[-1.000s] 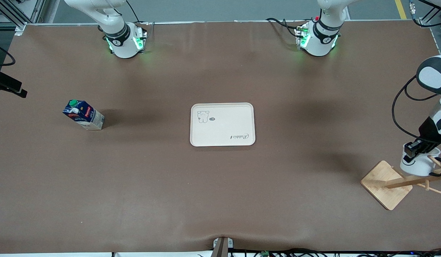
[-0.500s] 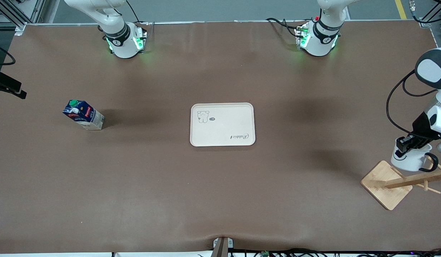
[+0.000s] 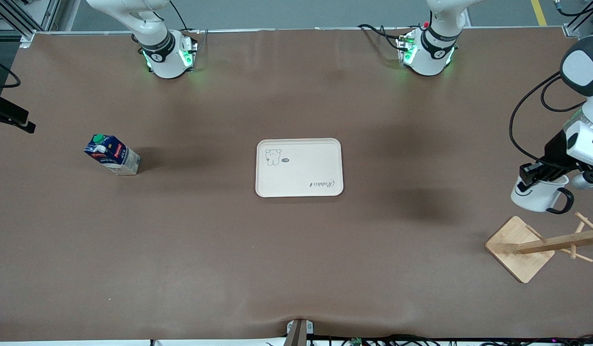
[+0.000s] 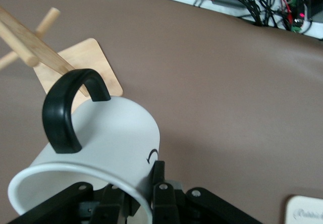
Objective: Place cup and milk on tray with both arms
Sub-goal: 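Carry the white mug with the left gripper over the tray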
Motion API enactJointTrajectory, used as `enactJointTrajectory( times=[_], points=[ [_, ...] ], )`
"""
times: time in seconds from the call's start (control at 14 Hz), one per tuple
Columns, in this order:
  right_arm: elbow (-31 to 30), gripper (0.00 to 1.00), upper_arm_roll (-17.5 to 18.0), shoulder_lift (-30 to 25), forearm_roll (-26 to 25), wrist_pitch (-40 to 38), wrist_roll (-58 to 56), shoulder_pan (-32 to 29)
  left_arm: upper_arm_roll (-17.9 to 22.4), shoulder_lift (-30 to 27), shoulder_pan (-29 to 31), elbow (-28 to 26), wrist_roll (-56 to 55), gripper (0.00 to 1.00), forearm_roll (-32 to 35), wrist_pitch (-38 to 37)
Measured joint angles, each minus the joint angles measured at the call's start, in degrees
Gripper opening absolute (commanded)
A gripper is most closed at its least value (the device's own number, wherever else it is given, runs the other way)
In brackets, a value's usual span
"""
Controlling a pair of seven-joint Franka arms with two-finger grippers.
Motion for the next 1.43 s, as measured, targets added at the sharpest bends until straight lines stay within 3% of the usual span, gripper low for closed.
enactJointTrajectory(
  times=[0.36,0.71,1.43],
  points=[
    [-0.02,1.00,0.05,0.31,0.00,0.02,-0.13,0.01,-8.45,0.26,-0.19,2.52,-10.45,0.00,-0.02,-6.33],
    [-0.02,1.00,0.08,1.37,0.00,0.08,-0.18,0.02,-17.97,4.17,-2.13,2.55,-27.54,0.00,-0.02,-7.54],
    [-0.03,1.00,-0.19,3.76,-0.10,2.05,-0.20,-0.34,-18.76,24.06,-19.72,10.18,-53.03,0.00,-0.02,-7.50]
  ],
)
